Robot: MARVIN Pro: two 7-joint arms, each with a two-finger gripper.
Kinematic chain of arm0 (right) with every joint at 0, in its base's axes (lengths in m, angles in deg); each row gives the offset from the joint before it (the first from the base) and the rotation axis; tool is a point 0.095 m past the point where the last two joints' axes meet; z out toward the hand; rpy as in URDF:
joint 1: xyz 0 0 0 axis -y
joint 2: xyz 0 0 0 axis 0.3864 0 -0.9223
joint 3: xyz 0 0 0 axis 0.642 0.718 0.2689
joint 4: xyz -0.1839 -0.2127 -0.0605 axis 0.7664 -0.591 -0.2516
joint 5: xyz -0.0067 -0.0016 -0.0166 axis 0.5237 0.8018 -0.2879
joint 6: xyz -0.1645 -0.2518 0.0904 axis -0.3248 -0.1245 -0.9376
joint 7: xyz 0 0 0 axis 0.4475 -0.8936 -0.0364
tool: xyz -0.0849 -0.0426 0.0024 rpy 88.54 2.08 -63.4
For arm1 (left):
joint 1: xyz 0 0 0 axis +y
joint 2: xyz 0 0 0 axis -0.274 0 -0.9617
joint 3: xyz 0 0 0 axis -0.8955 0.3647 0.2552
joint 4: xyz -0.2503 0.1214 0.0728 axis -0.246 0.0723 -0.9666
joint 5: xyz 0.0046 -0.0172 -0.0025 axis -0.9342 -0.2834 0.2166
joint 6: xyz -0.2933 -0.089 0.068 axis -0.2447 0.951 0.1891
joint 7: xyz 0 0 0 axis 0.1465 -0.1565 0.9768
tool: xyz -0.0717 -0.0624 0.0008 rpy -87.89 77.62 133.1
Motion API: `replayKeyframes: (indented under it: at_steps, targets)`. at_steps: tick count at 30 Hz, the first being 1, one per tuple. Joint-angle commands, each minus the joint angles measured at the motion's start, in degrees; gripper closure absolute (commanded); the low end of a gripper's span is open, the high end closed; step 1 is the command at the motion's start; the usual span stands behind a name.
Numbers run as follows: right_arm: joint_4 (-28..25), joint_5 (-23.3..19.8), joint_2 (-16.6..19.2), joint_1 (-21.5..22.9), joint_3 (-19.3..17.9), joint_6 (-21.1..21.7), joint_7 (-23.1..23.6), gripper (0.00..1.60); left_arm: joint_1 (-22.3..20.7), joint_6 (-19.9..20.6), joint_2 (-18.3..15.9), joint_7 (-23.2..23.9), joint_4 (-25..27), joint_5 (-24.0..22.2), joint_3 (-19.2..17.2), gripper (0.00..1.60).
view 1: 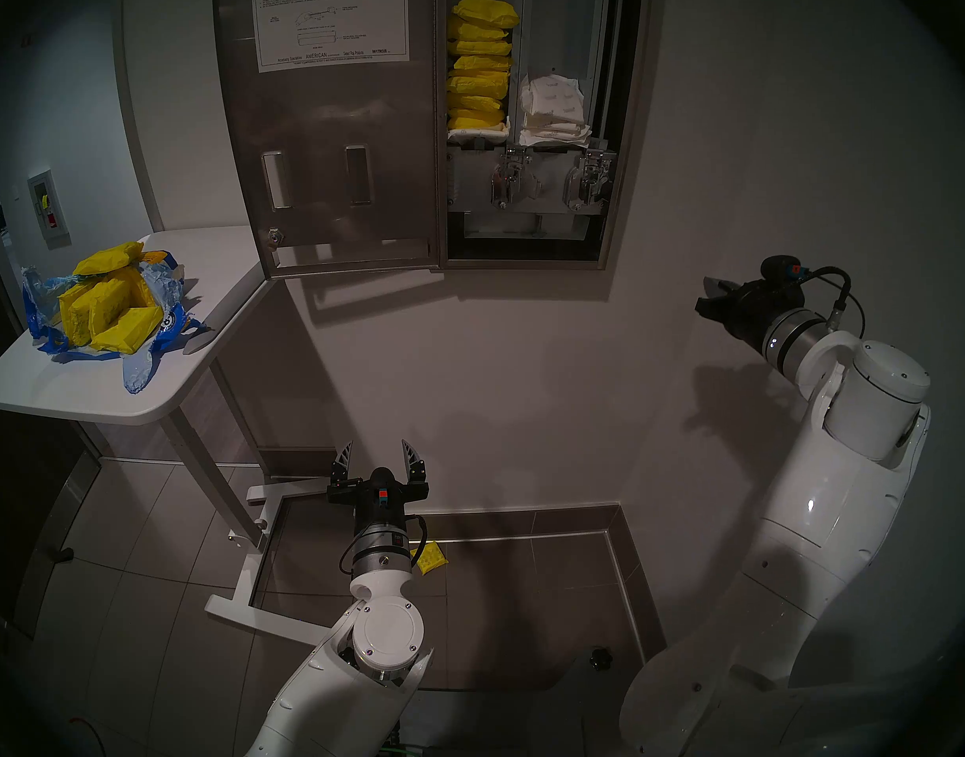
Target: Open the dispenser door, put the pads inside, close the door
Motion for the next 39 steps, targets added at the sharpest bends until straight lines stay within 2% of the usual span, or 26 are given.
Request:
replayKeyframes:
  at_steps: [1,8,14,15,39]
  targets:
    - [-0.3,-2.3,1.0,-1.7,0.9,-3.8,0.2,1.60,-0.8,-0.4,-0.1,0.1,1.9,0.1,-0.1,0.00]
    - [1.5,-5.6,1.3,-3.0,0.6,-8.5,-0.8,1.60,-0.8,-0.4,-0.1,0.1,1.9,0.1,-0.1,0.00]
    - [3.6,-9.0,2.1,-5.0,0.7,-12.2,-5.4,1.60,-0.8,-0.4,-0.1,0.1,1.9,0.1,-0.1,0.00]
    - [3.6,-9.1,1.9,-5.1,0.7,-12.5,-5.7,1.18,-0.8,-0.4,-0.1,0.1,1.9,0.1,-0.1,0.00]
    - [3.6,-12.0,2.7,-6.7,2.0,-14.2,-9.2,1.18,-0.8,-0.4,-0.1,0.1,1.9,0.1,0.0,0.00]
